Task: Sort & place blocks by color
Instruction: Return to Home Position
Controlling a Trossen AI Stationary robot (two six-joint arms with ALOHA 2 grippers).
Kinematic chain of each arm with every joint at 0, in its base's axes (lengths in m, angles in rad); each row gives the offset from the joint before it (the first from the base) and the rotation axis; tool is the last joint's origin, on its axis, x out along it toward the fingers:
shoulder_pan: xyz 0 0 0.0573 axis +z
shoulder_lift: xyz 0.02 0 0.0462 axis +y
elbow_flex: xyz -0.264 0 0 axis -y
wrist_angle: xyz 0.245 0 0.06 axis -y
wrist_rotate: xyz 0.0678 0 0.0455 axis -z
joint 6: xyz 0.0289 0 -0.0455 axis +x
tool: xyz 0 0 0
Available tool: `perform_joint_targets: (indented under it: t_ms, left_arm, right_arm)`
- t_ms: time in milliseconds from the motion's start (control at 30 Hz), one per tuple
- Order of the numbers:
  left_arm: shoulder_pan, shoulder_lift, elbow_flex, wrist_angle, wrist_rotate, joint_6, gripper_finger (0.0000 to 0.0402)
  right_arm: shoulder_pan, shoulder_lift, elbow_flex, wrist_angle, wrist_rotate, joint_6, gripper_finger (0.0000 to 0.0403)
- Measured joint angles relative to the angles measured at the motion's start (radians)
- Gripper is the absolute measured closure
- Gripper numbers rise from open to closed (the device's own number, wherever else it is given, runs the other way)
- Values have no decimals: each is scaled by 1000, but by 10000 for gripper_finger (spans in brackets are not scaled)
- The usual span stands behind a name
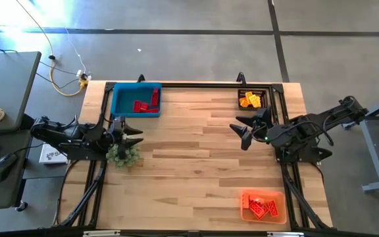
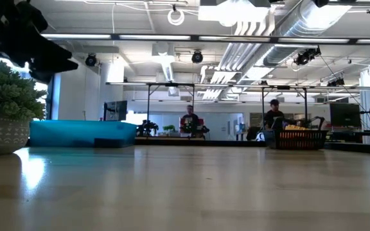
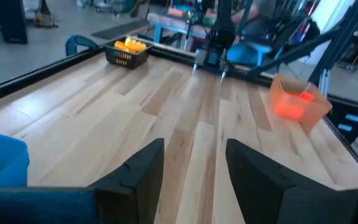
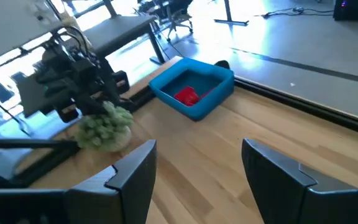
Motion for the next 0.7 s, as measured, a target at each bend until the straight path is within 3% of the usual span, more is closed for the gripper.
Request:
perform_joint_targets:
  t_ms: [333,533,700]
  left_arm:
    - [11,-50,-32,24,-38,68,241]
    - [38,-45,-32,5,-46,51,241]
    - [49,-45,-32,6,-55,42,241]
  right_arm:
    - [1,-135,0,-201,-24,-4,183]
    - [1,-293,-2,-229,-25,-135,187]
    - [1,-378,-20,-176,-111,-252,204]
